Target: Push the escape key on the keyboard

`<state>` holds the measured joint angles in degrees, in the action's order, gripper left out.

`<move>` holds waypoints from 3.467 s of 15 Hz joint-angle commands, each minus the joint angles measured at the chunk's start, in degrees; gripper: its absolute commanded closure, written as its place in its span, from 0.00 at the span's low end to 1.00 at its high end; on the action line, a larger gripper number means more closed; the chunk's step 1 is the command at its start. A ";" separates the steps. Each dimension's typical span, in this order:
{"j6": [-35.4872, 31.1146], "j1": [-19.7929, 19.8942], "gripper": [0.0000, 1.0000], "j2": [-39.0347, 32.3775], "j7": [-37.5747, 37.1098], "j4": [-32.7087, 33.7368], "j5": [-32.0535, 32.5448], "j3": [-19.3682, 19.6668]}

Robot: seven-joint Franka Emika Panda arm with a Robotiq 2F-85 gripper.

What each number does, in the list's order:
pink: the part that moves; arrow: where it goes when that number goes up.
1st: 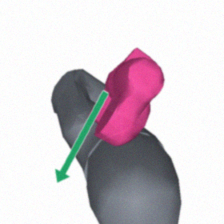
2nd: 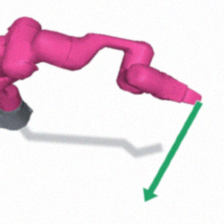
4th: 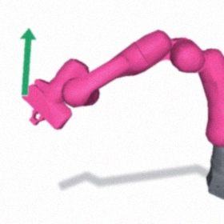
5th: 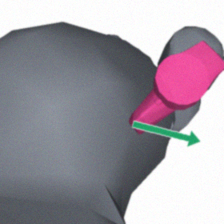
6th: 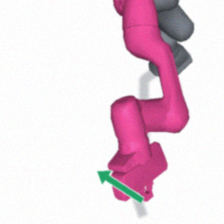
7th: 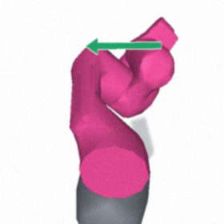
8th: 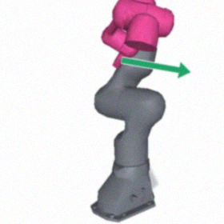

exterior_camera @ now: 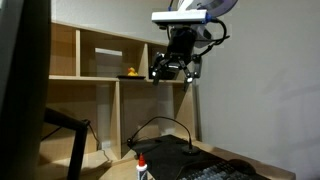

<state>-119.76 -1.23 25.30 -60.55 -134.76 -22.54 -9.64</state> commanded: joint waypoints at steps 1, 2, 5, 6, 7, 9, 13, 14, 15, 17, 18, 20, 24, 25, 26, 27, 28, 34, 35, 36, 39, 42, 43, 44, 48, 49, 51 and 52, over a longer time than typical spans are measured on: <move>-5.25 -0.18 0.00 -0.02 -10.88 -0.97 -2.72 -1.85; -6.58 -1.04 0.00 -0.23 -12.81 -1.01 -4.82 -1.51; -4.95 -1.55 0.00 -0.15 -12.35 -0.18 -2.81 -0.86; -5.02 -1.59 0.00 -0.14 -12.76 -0.18 -2.94 -0.86; -5.08 -1.59 0.00 -0.15 -12.91 -0.19 -3.00 -0.85; -2.14 -1.32 0.00 0.18 -20.11 0.07 -4.89 -1.31; -0.73 0.08 0.00 0.73 -35.22 0.19 -0.81 -3.17; -0.20 -1.13 0.00 0.44 -36.92 0.38 -2.88 -2.39; 0.04 -4.42 0.00 -0.16 -32.95 0.83 -9.52 0.31; -1.53 -3.31 0.00 0.12 -33.88 0.05 -6.51 -0.90; -1.43 -3.86 0.00 0.13 -33.82 0.16 -7.48 -0.62; -0.41 -3.50 0.00 0.25 -35.16 0.31 -6.26 -0.81; 6.61 -1.20 0.00 1.32 -48.92 1.30 0.39 -3.04; 5.79 -0.94 0.00 1.33 -52.82 1.35 2.11 -3.56; 5.13 -0.66 0.00 1.55 -56.59 1.14 3.89 -4.15; 3.65 -0.30 0.00 1.88 -59.81 0.84 6.05 -4.78; 1.77 -0.21 0.00 2.10 -63.15 0.42 7.28 -5.24; 3.63 -4.03 0.00 0.92 -63.46 2.26 5.56 -2.04; 6.92 -4.25 0.00 0.73 -63.92 2.97 4.10 -1.60; 8.39 -4.70 0.00 0.65 -63.26 3.11 2.33 -1.07; 9.21 -5.65 0.00 0.72 -57.90 3.09 -2.34 0.24; 10.29 -5.22 0.00 0.81 -60.32 3.25 -3.84 0.08; 8.37 -4.71 0.00 1.53 -60.21 2.22 -1.98 -0.83; 8.58 -4.73 0.00 1.53 -60.22 2.22 -2.60 -0.80; 8.78 -4.73 0.00 1.53 -60.26 2.22 -2.91 -0.77; 8.80 -4.73 0.00 1.53 -60.26 2.22 -2.91 -0.77; 8.83 -4.73 0.00 1.53 -60.27 2.22 -2.91 -0.77; 8.84 -4.73 0.00 1.53 -60.27 2.22 -2.91 -0.77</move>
<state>-111.16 -6.45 26.82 -120.95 -132.68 -25.30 -10.04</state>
